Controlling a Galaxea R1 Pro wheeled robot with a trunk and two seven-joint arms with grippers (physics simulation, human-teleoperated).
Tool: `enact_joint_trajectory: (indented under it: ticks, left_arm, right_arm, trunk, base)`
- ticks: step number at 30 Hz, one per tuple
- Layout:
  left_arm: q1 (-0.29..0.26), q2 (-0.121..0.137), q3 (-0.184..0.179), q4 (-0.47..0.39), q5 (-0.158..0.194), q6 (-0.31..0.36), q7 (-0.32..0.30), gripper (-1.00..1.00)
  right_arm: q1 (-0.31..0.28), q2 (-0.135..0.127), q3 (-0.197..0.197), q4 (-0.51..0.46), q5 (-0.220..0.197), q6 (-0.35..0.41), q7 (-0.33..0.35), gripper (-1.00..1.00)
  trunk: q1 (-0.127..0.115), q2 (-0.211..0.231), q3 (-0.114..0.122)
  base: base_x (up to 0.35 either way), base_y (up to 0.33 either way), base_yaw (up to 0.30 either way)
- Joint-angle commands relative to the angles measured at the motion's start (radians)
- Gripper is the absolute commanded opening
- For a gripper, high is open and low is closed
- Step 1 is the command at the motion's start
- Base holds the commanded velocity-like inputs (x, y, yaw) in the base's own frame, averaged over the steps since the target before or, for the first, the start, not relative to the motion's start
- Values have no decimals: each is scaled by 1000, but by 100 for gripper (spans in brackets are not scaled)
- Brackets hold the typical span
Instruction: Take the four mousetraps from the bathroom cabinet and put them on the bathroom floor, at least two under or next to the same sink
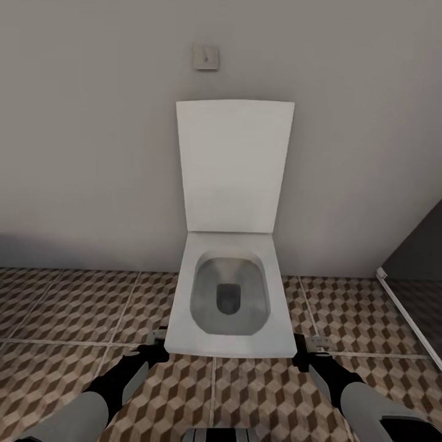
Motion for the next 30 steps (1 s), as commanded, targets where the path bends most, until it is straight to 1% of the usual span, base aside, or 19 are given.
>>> enact_joint_trajectory:
  ticks: [1,4,7,11,21,30]
  left_arm:
    - [0,1,-7,-2,5,5,11,-100]
    - [0,1,-7,-2,5,3,31,-100]
    - [0,0,-7,-3,5,-6,65,-100]
    - [0,0,-7,-3,5,-14,88,-100]
    - [0,0,-7,-3,5,-17,91,-100]
    - [0,-1,-7,-3,5,-17,91,-100]
  right_arm:
    - [0,0,-2,-2,4,6,-1,-100]
    - [0,0,-2,-2,5,6,-1,-100]
    - [0,0,-2,-2,5,6,-2,-100]
    - [0,0,-2,-2,5,7,-1,-100]
    - [0,0,-2,-2,5,7,-1,-100]
    - [0,0,-2,-2,5,7,-1,-100]
  trunk:
    - [0,0,-1]
    - [0,0,-1]
    - [0,0,-1]
    - [0,0,-1]
    - [0,0,-1]
    - [0,0,-1]
  base:
    - [0,0,0]
    - [0,0,0]
    - [17,0,0]
    - [133,0,0]
    - [223,0,0]
    - [42,0,0]
